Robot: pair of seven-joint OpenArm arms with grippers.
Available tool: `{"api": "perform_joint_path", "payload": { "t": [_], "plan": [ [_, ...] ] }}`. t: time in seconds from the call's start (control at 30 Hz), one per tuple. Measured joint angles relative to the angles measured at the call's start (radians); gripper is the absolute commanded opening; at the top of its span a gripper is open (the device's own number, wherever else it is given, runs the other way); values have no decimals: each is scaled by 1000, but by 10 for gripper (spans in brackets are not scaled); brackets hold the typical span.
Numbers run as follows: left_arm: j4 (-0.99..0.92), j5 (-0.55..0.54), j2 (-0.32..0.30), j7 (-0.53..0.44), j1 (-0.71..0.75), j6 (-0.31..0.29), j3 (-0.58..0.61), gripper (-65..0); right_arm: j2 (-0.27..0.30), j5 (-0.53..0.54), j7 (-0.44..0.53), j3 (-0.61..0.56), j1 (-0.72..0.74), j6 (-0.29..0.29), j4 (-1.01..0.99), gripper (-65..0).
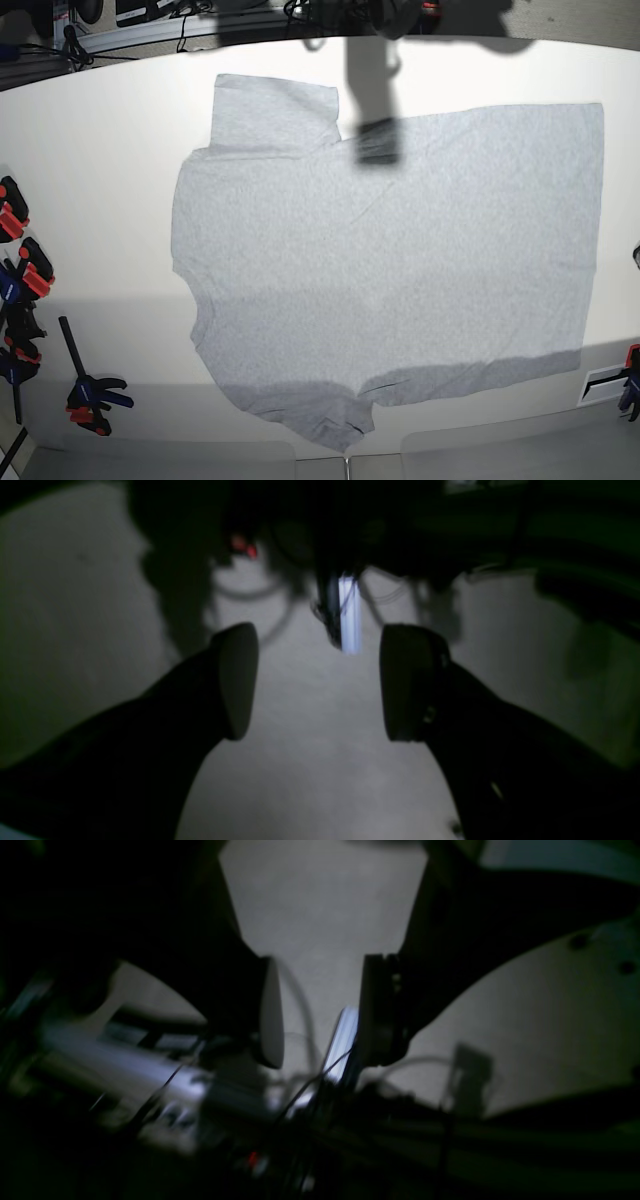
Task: Fold the T-shirt properly
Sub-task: 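Move both grippers down toward the shirt's shoulder corners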
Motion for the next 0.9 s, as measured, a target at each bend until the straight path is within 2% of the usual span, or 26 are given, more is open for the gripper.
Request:
{"api": "perform_joint_path", "payload": {
  "t": [0.17,0.3,0.43,0.63,0.73,0.77,0.83,0.9],
  "plan": [
    [215,-2,-2,8,12,-1,-92,-300,47,-2,-36,-2,29,4,86,-415],
    [210,12,-3,-11,-5,2,-123,-300,56,-3,-42,0,119,3,134,-415],
    [211,7,-10,-19,-29,0,-124,-300,54,-3,-108,-2,191,8,222,-415],
    [212,18,-91,-27,-26,0,-124,-300,53,-2,-144,-2,205,11,345,-415],
    [212,137,-125,-109,-27,-3,-124,-300,53,-2,-144,-2,208,11,352,-415],
    [212,174,-142,-109,-36,-5,-124,-300,53,-7,-144,-1,212,11,352,-415],
    [199,204,-179,-119,-72,-3,-124,-300,54,-44,-144,-2,224,17,352,-415],
    [156,203,-222,-128,-115,-10,-124,-300,56,-106,-148,-1,240,56,352,-415]
  ]
}}
